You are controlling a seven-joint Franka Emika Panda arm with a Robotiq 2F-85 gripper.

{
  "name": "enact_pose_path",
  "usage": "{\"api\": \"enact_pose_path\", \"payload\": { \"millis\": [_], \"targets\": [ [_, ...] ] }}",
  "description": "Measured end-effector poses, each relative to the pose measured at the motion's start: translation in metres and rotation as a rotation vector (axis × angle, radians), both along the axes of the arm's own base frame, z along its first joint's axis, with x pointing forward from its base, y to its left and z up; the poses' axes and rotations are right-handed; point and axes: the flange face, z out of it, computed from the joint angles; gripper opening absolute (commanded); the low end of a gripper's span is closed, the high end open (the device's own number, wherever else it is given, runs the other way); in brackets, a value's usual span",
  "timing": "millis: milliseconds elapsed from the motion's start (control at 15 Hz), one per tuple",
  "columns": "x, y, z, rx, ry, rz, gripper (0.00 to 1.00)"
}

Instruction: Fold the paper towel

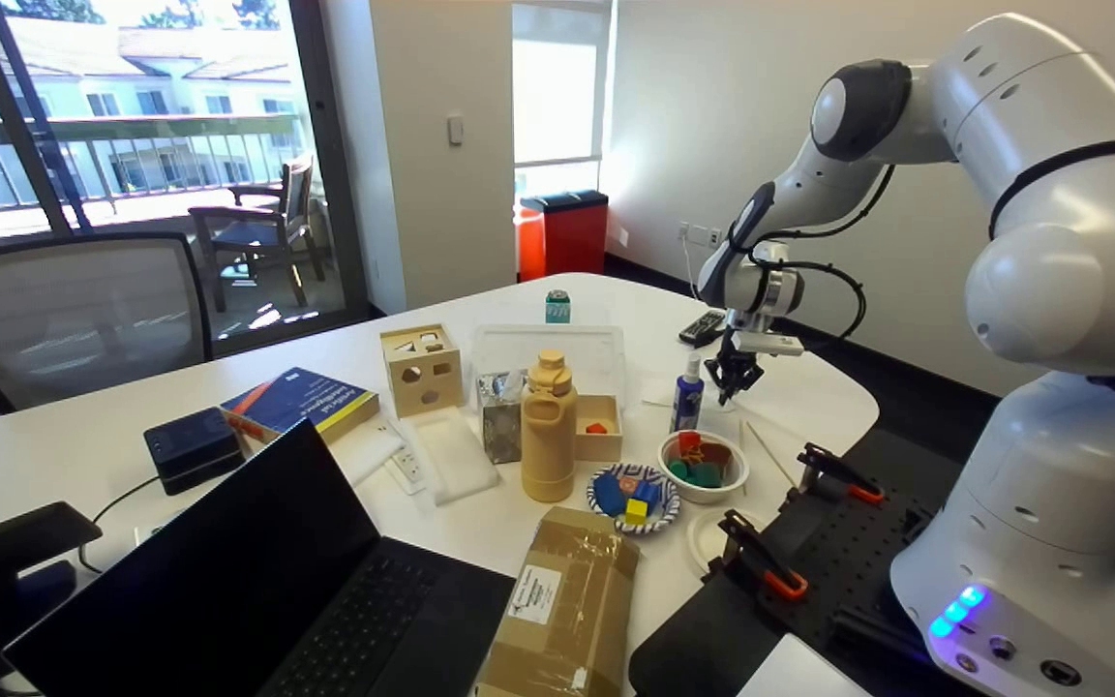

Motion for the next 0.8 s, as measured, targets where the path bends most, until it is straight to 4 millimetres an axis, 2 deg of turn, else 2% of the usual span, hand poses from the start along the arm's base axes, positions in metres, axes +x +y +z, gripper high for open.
{"api": "enact_pose_path", "payload": {
  "millis": [400, 600, 800],
  "targets": [
    [-0.002, -0.008, 0.022, -0.107, 0.089, -0.011, 0.01],
    [0.001, 0.000, 0.027, -0.160, 0.174, -0.009, 0.01],
    [0.007, 0.016, 0.028, -0.194, 0.273, 0.003, 0.01]
  ]
}}
